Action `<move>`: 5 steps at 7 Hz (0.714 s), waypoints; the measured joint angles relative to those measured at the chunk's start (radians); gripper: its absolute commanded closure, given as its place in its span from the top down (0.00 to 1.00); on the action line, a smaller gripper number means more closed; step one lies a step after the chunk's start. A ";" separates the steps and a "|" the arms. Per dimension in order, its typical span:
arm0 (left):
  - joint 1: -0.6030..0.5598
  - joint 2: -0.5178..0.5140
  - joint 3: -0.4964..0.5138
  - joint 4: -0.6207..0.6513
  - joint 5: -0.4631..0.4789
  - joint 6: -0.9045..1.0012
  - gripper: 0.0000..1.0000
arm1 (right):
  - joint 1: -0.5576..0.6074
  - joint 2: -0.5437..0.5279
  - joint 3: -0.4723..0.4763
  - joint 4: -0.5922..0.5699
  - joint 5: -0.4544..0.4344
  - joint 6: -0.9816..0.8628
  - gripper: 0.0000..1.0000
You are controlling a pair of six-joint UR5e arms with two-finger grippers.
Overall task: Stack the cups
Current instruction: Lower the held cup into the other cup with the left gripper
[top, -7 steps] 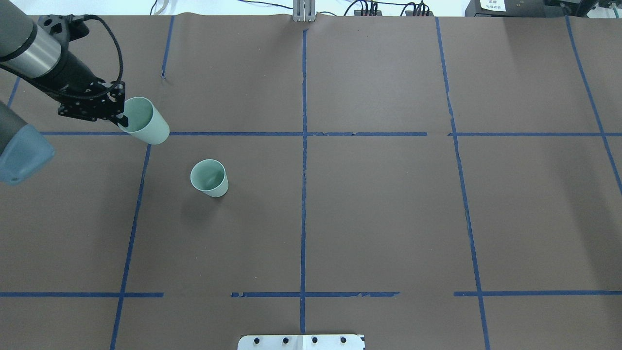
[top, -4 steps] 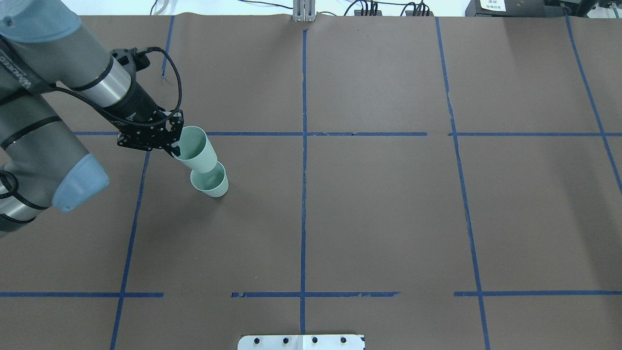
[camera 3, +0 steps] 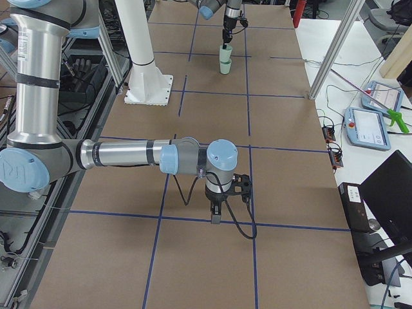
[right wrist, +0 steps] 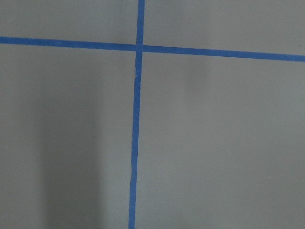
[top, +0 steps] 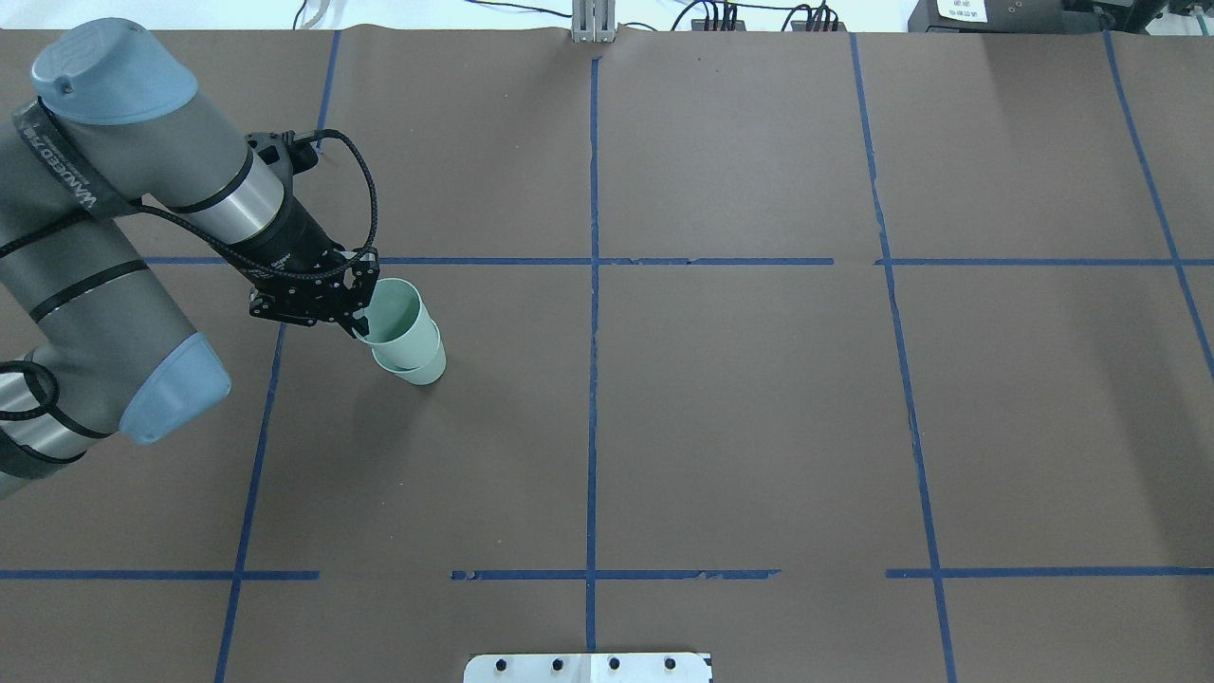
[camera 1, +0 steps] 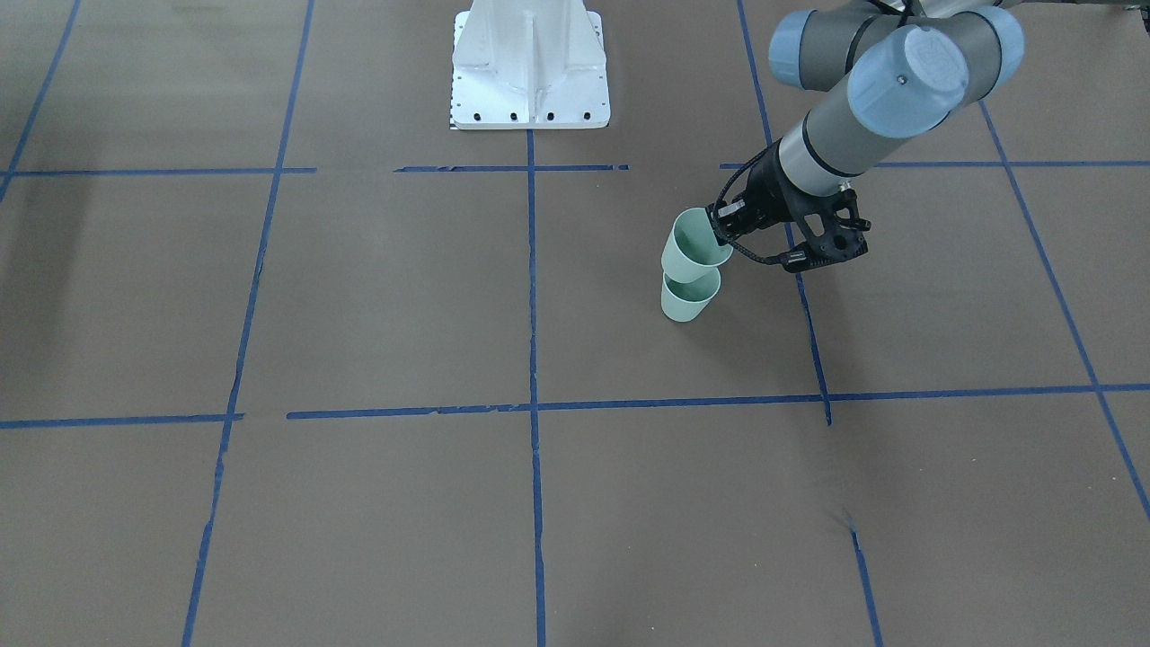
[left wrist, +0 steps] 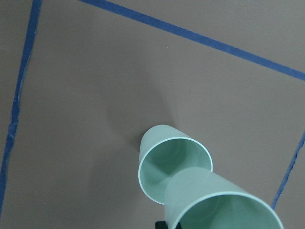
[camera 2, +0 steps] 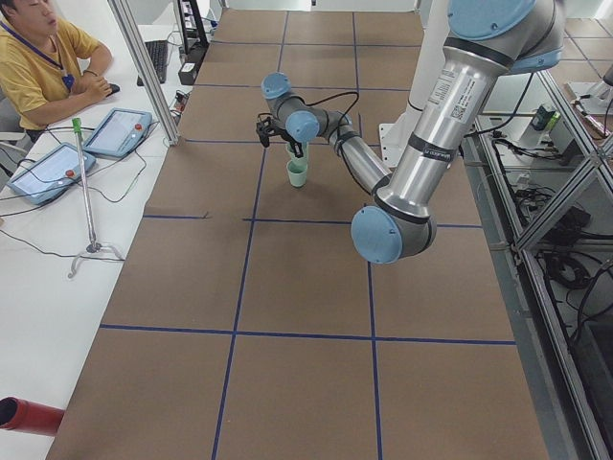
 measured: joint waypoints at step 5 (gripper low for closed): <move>0.001 0.000 0.008 0.000 0.036 0.000 0.00 | 0.000 0.000 0.000 0.000 0.000 0.000 1.00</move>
